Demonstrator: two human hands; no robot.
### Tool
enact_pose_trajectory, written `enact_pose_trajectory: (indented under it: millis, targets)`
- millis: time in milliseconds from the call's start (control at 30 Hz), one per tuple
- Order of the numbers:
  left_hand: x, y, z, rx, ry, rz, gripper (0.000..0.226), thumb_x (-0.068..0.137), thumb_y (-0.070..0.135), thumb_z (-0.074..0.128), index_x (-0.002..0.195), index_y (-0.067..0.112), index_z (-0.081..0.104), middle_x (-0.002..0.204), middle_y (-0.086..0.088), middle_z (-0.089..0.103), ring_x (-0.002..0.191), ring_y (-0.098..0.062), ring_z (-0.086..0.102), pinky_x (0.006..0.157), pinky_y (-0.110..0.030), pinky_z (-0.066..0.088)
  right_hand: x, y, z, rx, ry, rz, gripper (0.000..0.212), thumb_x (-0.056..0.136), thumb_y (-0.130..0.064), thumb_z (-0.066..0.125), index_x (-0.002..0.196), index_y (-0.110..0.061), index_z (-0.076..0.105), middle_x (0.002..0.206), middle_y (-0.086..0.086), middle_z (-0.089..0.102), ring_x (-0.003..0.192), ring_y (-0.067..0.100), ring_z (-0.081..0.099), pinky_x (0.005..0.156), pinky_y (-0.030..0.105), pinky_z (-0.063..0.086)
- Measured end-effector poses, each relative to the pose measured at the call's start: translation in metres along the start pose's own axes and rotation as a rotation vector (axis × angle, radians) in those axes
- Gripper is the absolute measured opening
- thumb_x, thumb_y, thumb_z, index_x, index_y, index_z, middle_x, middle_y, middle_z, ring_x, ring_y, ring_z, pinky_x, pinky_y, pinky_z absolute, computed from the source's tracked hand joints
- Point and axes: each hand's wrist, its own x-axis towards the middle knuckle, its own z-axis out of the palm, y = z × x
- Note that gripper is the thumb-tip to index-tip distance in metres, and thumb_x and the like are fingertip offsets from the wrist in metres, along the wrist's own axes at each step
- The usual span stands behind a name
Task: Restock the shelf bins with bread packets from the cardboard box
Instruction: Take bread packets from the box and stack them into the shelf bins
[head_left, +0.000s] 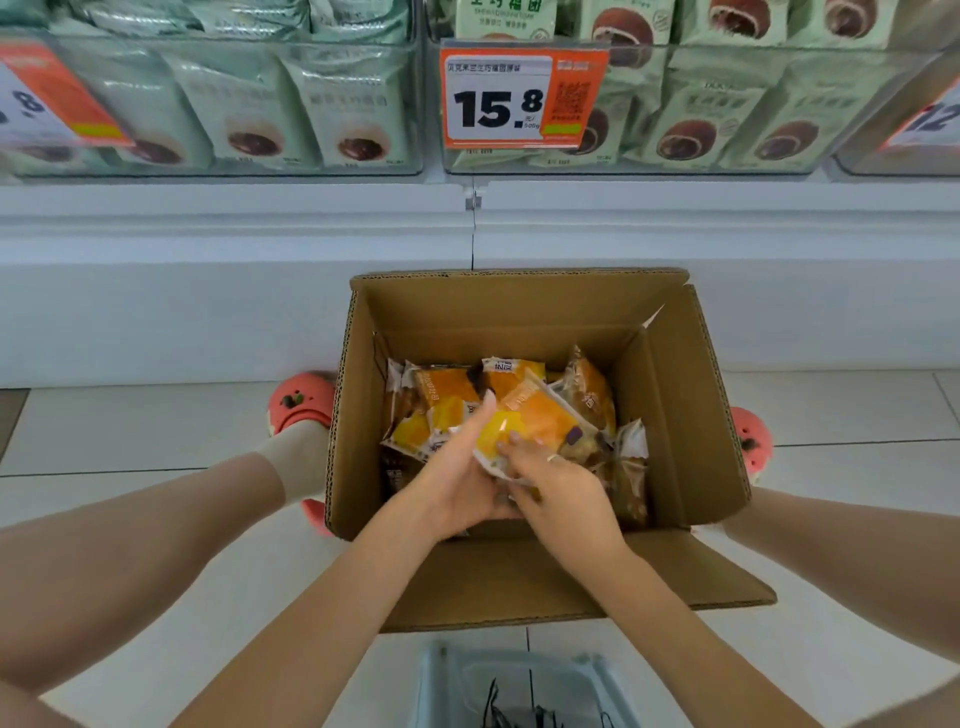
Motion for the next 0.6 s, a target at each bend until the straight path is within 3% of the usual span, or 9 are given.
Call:
enact_pose_trajectory:
  millis: [67,167,267,333,400,467,533,600]
  targets:
    - [-0.005,-0.006,-0.001,0.001,0.111,0.097,0.044,0.077,0.037,0.066,0.111,0.010,0.062,0.113,-0.011,0.065,0.104,-0.027,0.062,0.090,-0.042,0.048,0.006,-0.005,-0.002,0.054,-0.082,-0.050,0.021,0.091,-0.024,0.058,0.109,-0.016,0.063,0.115,0.001,0.065,0.099,0.017,0.063,0.080,0.026,0.051]
    - [-0.013,-0.005,-0.008,0.025,0.168,0.157,0.029,0.081,0.019,0.067,0.108,0.010,0.061,0.105,-0.011,0.066,0.097,-0.026,0.064,0.086,-0.042,0.051,0.003,-0.009,-0.005,0.212,-0.066,-0.070,0.030,0.090,-0.040,0.049,0.103,-0.021,0.068,0.098,-0.007,0.067,0.087,0.006,0.061,0.073,0.025,0.052]
    - [-0.022,0.001,-0.011,0.081,0.135,0.192,0.033,0.079,0.011,0.067,0.112,0.013,0.059,0.096,-0.009,0.071,0.089,-0.024,0.068,0.073,-0.041,0.056,-0.001,-0.002,-0.013,0.368,0.208,0.055,0.027,0.090,-0.039,0.049,0.099,-0.022,0.068,0.091,-0.013,0.063,0.085,0.000,0.059,0.070,0.015,0.048]
    - [-0.027,0.001,-0.010,0.089,0.136,0.199,0.038,0.076,0.008,0.068,0.113,0.015,0.058,0.094,-0.009,0.072,0.087,-0.025,0.069,0.072,-0.042,0.056,0.001,0.003,-0.021,0.457,0.352,0.260,0.014,0.090,-0.029,0.057,0.103,-0.026,0.062,0.098,-0.011,0.057,0.090,0.000,0.054,0.072,0.014,0.043]
    - [-0.031,0.002,-0.007,0.080,0.116,0.211,0.044,0.073,0.007,0.068,0.115,0.014,0.056,0.098,-0.010,0.072,0.089,-0.026,0.069,0.071,-0.041,0.058,0.003,0.010,-0.030,0.572,0.426,0.448,0.028,0.088,-0.022,0.063,0.114,-0.026,0.053,0.108,-0.007,0.051,0.095,0.003,0.051,0.074,0.011,0.043]
    - [-0.034,0.003,-0.002,0.056,0.084,0.232,0.043,0.070,0.007,0.068,0.112,0.013,0.058,0.098,-0.011,0.072,0.090,-0.025,0.068,0.075,-0.041,0.058,0.002,0.013,-0.038,0.749,0.374,0.595,0.045,0.087,-0.030,0.065,0.125,-0.025,0.042,0.118,-0.004,0.047,0.102,0.004,0.052,0.076,0.010,0.047]
    - [-0.037,0.002,0.002,0.024,0.063,0.257,0.041,0.069,0.006,0.067,0.109,0.013,0.058,0.097,-0.011,0.072,0.091,-0.025,0.068,0.080,-0.041,0.056,-0.001,0.011,-0.045,1.070,0.231,0.721,0.054,0.085,-0.038,0.063,0.130,-0.023,0.037,0.126,0.001,0.050,0.110,0.015,0.057,0.086,0.028,0.054]
    - [-0.040,0.000,0.007,0.011,0.037,0.290,0.043,0.070,0.004,0.066,0.111,0.012,0.057,0.101,-0.012,0.071,0.094,-0.026,0.067,0.082,-0.041,0.056,-0.004,0.006,-0.046,1.412,0.062,0.751,0.048,0.086,-0.039,0.060,0.128,-0.020,0.044,0.124,0.007,0.060,0.110,0.024,0.062,0.090,0.042,0.054]
